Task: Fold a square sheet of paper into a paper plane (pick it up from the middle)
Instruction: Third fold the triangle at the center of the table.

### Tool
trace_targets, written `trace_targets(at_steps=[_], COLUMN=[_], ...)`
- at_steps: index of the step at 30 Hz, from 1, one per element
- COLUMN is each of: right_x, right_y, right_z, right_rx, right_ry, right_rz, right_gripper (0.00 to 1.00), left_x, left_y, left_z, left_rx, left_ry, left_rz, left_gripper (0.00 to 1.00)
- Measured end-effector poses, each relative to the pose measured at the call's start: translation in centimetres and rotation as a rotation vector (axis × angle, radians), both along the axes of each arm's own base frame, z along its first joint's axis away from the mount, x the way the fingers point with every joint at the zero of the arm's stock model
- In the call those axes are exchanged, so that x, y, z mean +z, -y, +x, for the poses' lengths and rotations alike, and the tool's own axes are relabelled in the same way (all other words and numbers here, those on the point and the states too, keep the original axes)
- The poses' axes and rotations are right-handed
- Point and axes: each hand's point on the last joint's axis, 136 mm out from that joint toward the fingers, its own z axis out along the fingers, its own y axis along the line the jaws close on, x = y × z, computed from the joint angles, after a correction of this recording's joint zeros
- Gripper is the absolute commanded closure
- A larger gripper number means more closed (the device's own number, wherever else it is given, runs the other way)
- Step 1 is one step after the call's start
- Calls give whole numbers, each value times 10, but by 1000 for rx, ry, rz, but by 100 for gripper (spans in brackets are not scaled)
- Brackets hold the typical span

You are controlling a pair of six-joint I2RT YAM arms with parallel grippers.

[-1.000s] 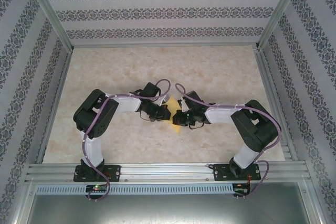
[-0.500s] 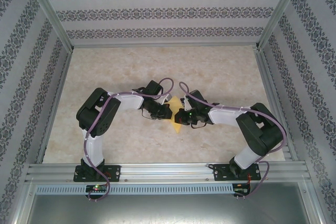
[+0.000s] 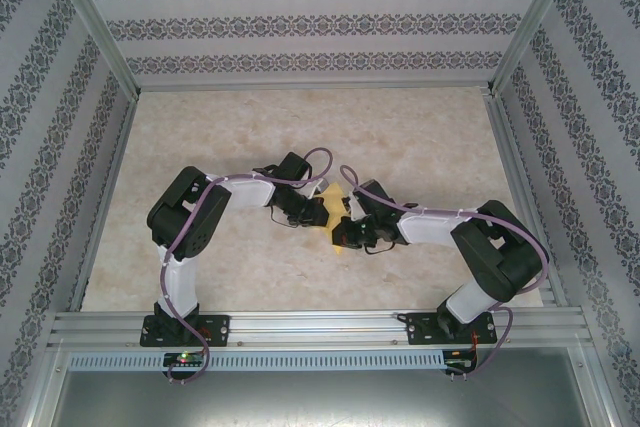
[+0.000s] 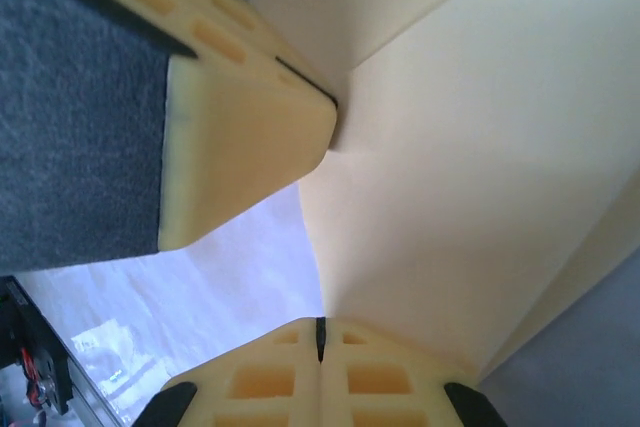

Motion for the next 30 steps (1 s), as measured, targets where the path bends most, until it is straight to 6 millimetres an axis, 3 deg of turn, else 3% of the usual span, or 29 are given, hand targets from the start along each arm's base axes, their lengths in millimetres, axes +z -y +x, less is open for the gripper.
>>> trace_targets(at_steps=[30], right_x=[-7], right_y=[9], right_z=[-33], right_rx=[36], right_ry=[0], right_rz=[-33], right_gripper=[100], left_x=[-1], left_y=[3], left_z=[1], left_rx=[-31], left_ry=[-8], left_rz=[6], left_gripper=[91])
